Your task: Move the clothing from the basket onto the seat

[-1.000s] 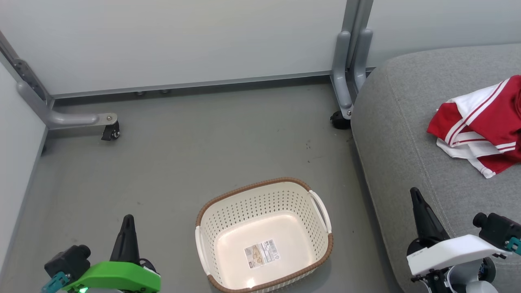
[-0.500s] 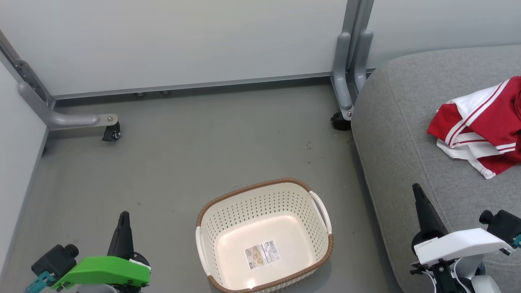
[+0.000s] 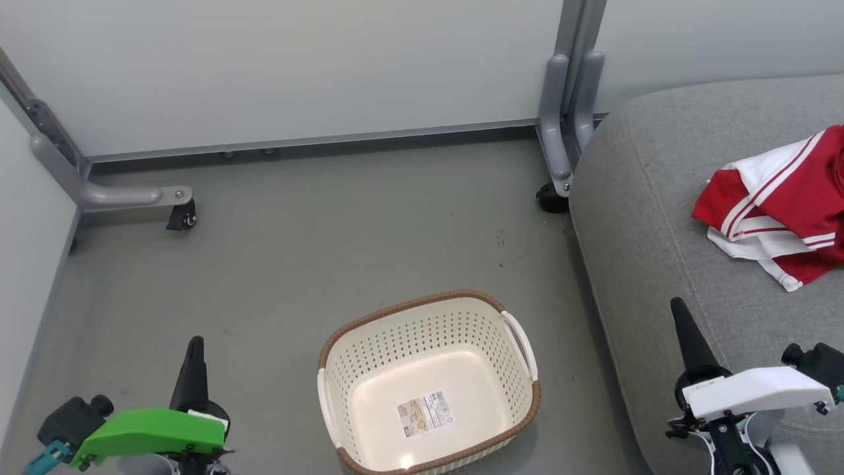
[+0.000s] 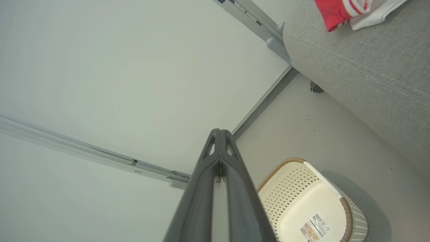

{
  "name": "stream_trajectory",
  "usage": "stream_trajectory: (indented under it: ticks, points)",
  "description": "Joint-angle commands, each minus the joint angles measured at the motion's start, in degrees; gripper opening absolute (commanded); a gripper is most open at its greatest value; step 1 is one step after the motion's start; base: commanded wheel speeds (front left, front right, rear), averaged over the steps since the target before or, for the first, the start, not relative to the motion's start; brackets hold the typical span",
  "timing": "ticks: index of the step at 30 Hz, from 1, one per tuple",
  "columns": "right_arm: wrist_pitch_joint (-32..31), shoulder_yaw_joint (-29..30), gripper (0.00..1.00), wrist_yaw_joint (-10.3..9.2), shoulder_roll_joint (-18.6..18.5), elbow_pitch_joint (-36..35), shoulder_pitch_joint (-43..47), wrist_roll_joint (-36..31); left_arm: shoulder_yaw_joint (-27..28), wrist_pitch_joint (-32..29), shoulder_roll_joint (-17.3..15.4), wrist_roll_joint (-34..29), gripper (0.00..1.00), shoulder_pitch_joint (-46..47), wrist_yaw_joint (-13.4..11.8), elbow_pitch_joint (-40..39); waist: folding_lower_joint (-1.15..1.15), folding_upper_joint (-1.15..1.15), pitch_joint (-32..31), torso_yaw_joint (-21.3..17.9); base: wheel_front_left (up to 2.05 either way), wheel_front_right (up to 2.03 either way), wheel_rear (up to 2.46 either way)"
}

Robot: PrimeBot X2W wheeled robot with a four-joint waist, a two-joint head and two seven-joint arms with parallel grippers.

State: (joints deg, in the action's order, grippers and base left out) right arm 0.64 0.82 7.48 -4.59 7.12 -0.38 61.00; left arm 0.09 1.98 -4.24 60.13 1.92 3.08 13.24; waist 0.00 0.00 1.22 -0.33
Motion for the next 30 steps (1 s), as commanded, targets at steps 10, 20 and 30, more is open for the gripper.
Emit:
stream_trajectory:
  ticks: [10, 20, 30]
  points:
    - [-1.10, 0.69, 0.00, 0.03, -0.50, 1.06, -2.27, 7.43, 1.65, -1.90, 0.31, 7.02, 0.00, 2.26, 1.28, -0.18, 0.00, 0.00, -0.16, 0.05, 0.00, 0.00, 0.00]
    - [-1.95, 1.20, 0.00, 0.03, -0.47, 2.30, -2.98, 12.99, 2.78, -3.31, 0.54, 12.34, 0.00, 2.85, 1.98, 0.04, 0.00, 0.00, -0.32, 0.10, 0.00, 0.00, 0.00]
    - [-2.71, 1.68, 0.00, 0.03, -0.40, 3.41, -3.84, 18.08, 3.69, -4.61, 0.67, 17.33, 0.00, 3.27, 2.61, 0.25, 0.00, 0.00, -0.47, 0.15, 0.00, 0.00, 0.00]
